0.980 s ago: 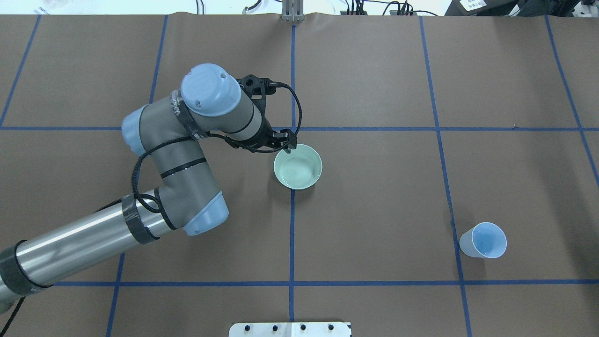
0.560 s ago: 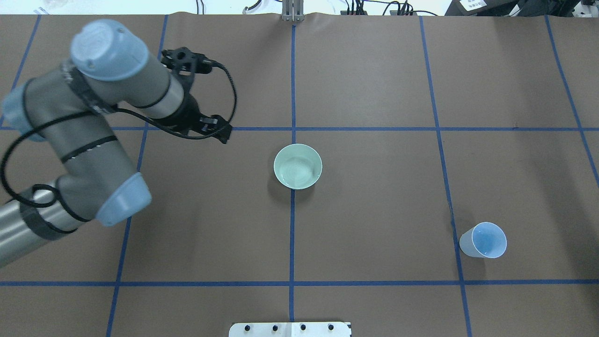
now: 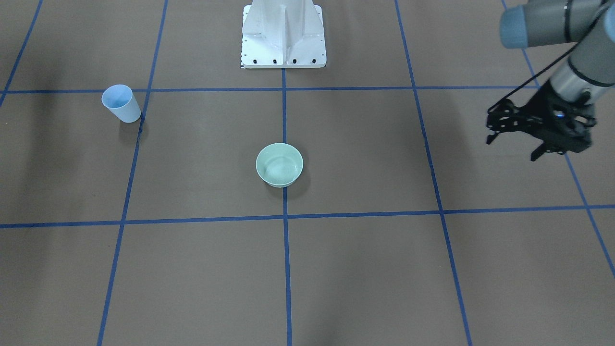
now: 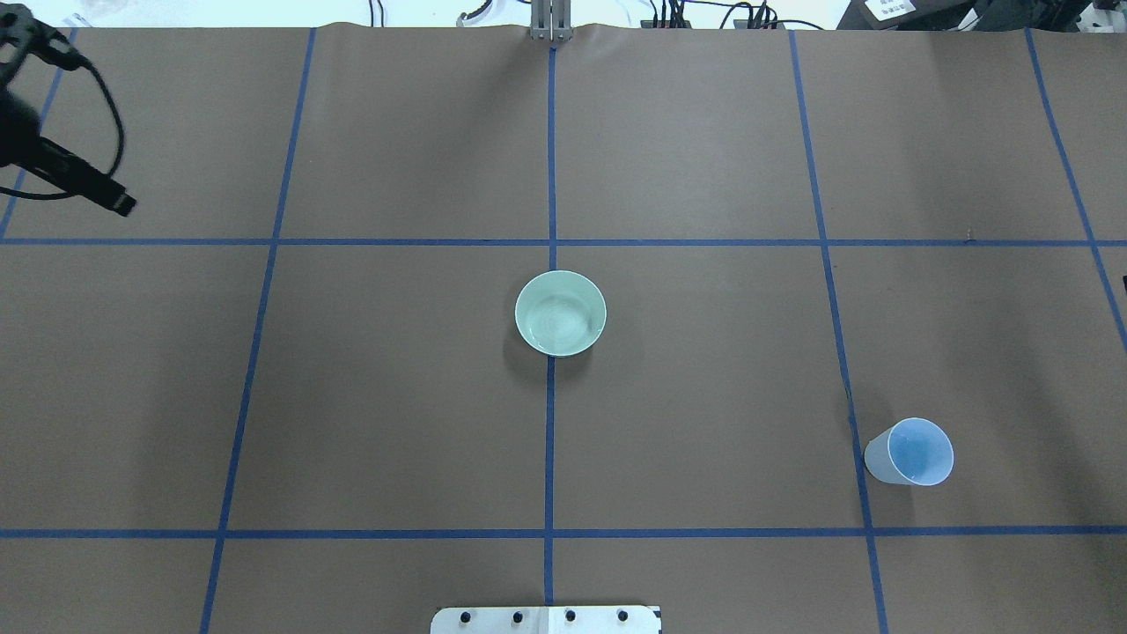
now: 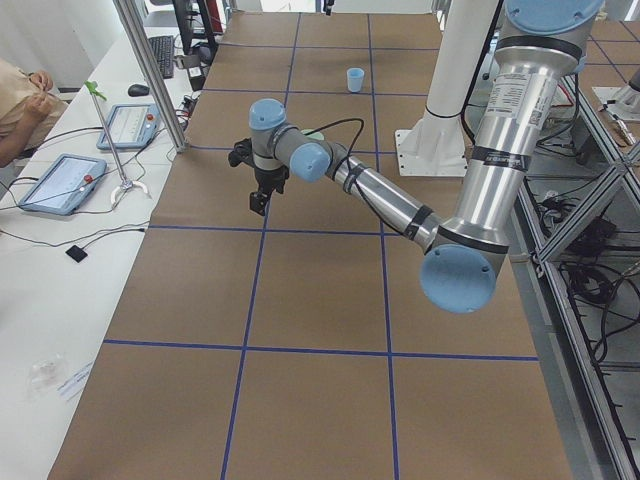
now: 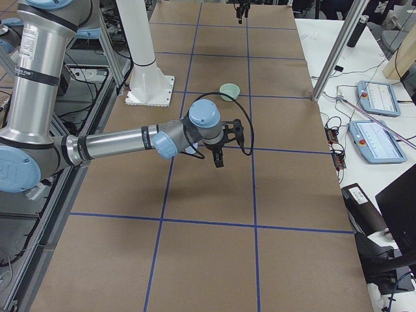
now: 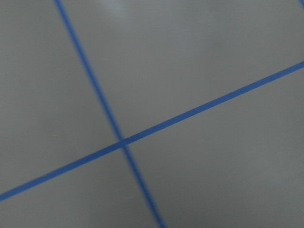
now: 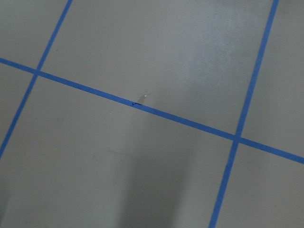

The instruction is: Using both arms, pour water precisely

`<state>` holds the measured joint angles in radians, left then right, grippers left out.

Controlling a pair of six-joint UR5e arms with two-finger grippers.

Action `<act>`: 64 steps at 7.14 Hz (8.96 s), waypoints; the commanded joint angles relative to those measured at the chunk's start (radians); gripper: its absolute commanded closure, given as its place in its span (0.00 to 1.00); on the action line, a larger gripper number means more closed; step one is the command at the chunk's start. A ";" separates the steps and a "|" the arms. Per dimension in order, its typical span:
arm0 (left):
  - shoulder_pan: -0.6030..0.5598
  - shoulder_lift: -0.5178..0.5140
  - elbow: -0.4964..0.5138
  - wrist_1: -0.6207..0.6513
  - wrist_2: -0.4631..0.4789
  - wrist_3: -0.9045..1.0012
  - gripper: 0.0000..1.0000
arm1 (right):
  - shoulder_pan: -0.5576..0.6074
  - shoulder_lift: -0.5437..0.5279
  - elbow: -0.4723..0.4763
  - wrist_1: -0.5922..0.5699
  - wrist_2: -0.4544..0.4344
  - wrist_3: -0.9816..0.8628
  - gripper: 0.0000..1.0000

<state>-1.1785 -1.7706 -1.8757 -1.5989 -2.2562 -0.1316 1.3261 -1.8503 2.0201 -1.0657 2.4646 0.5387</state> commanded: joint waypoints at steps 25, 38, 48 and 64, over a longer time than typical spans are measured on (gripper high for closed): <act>-0.372 0.108 0.271 -0.019 -0.135 0.606 0.00 | -0.831 -0.153 0.095 0.242 -0.720 0.675 1.00; -0.504 0.209 0.274 -0.038 -0.134 0.195 0.00 | -0.679 0.742 0.081 -0.862 -0.688 0.500 1.00; -0.501 0.206 0.288 -0.030 -0.134 0.158 0.00 | -0.745 1.276 -0.421 -1.214 -0.791 0.500 1.00; -0.501 0.204 0.363 -0.032 -0.134 0.158 0.00 | -0.909 1.542 -0.808 -1.493 -1.102 0.419 1.00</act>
<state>-1.6797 -1.5660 -1.5157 -1.6307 -2.3899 0.0261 0.4185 -0.3237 1.2325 -2.5579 1.3722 0.9651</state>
